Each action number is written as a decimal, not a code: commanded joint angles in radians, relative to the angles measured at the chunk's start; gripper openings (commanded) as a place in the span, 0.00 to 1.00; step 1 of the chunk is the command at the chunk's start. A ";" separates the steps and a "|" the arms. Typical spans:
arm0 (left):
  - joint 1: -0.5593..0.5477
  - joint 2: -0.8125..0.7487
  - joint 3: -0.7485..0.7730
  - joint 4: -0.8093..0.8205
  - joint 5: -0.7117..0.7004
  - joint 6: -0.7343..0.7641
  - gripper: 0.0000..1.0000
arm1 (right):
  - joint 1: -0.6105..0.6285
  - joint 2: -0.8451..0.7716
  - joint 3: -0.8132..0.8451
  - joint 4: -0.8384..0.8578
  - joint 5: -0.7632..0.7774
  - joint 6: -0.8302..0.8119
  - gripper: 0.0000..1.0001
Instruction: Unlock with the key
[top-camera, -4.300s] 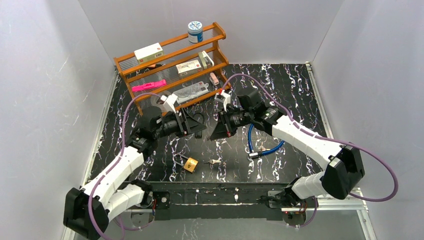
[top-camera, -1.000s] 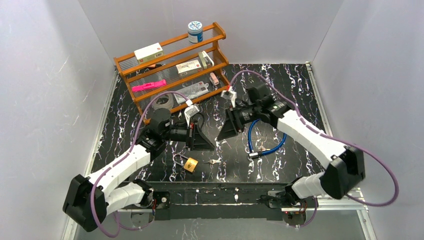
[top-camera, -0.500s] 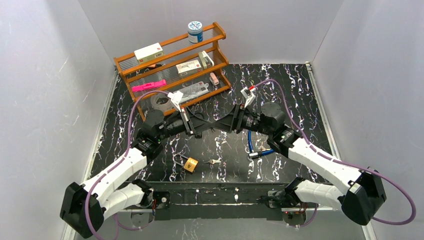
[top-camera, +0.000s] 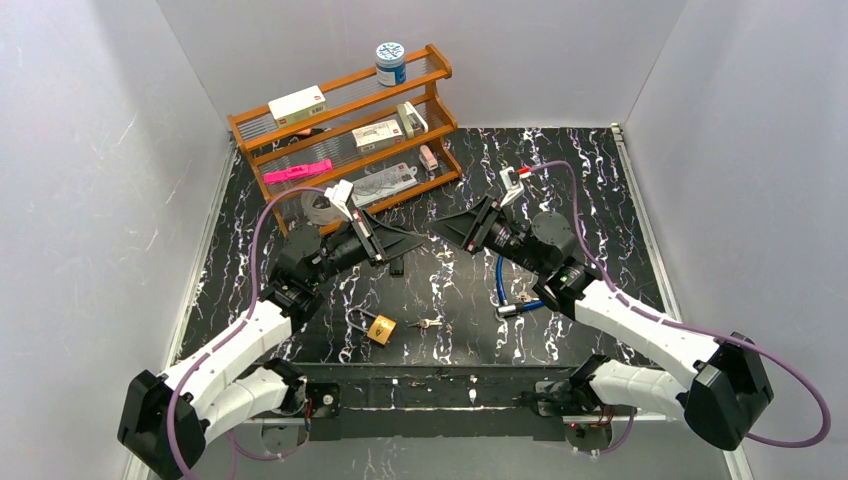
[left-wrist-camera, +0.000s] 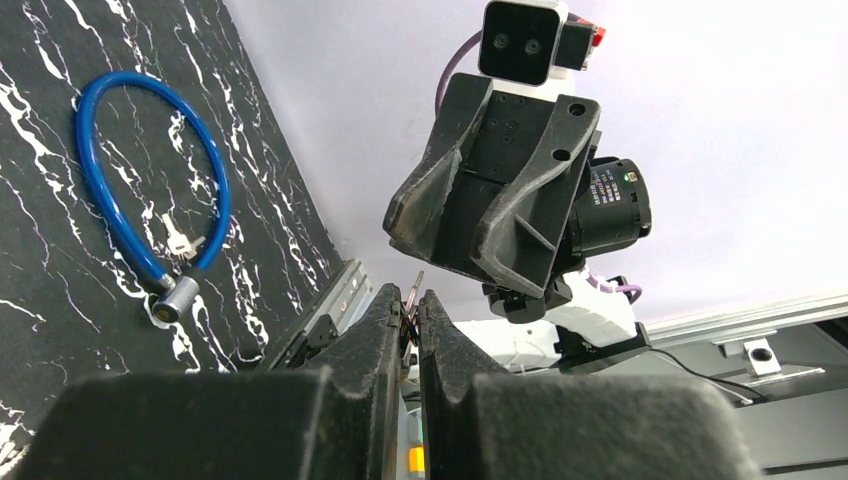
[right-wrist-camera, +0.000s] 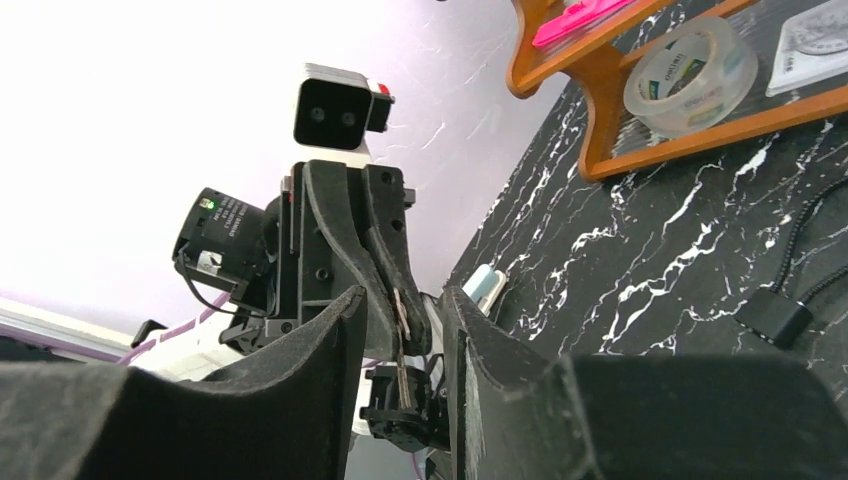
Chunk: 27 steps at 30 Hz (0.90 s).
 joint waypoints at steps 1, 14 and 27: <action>-0.006 -0.020 -0.010 0.051 -0.015 -0.022 0.00 | 0.002 0.014 0.004 0.110 -0.026 0.022 0.41; -0.006 -0.025 -0.025 0.079 -0.023 -0.050 0.00 | 0.003 0.035 0.007 0.107 -0.072 0.037 0.32; -0.006 -0.046 -0.008 0.096 -0.046 -0.084 0.00 | 0.003 0.067 0.045 0.117 -0.135 0.067 0.18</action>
